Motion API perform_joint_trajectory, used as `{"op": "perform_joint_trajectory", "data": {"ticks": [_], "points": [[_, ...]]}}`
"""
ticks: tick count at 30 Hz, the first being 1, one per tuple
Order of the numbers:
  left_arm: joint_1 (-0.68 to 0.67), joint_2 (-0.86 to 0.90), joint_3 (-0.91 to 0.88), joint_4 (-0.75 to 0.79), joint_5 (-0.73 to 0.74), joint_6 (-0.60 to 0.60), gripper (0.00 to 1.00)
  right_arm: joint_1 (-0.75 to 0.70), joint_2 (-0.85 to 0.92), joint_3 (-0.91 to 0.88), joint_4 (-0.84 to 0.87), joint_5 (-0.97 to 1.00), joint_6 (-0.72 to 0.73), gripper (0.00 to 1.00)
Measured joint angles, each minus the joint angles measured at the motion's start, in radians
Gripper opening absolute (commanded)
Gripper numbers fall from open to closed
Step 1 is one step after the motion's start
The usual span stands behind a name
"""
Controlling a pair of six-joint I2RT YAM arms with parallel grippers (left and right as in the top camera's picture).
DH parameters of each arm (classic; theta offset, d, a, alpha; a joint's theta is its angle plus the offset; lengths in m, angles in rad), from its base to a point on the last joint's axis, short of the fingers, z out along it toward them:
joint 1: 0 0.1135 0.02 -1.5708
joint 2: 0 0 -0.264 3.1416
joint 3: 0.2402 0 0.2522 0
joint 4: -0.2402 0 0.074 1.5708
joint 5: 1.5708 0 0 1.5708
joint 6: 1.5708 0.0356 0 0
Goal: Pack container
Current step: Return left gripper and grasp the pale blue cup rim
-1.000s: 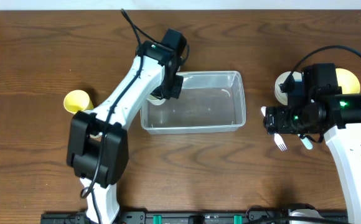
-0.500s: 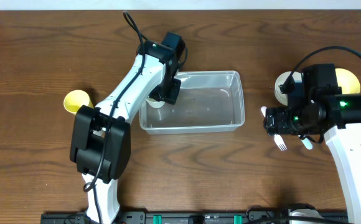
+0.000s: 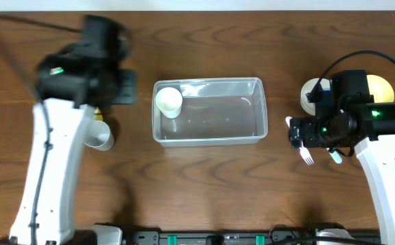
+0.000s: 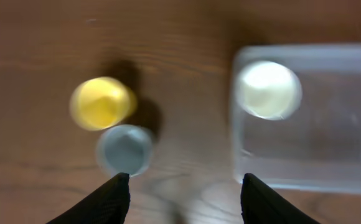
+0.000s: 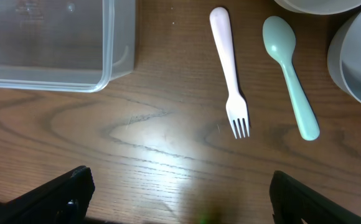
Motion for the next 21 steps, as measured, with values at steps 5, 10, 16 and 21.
{"op": "perform_joint_trajectory", "data": {"ticks": [5,10,16,21], "points": [[0.146,0.002,-0.125,0.046,0.064,-0.009,0.58,0.0,0.0,0.0,0.003,0.0,0.0,0.92],[0.198,0.026,-0.33,0.164,0.097,-0.021,0.58,0.0,0.0,0.0,0.003,0.002,0.0,0.92],[0.22,0.03,-0.541,0.292,0.137,-0.025,0.62,0.0,0.0,0.0,0.003,0.004,0.0,0.92],[0.22,0.031,-0.626,0.37,0.147,-0.028,0.68,0.0,0.0,0.0,-0.001,0.004,0.0,0.92]]}}
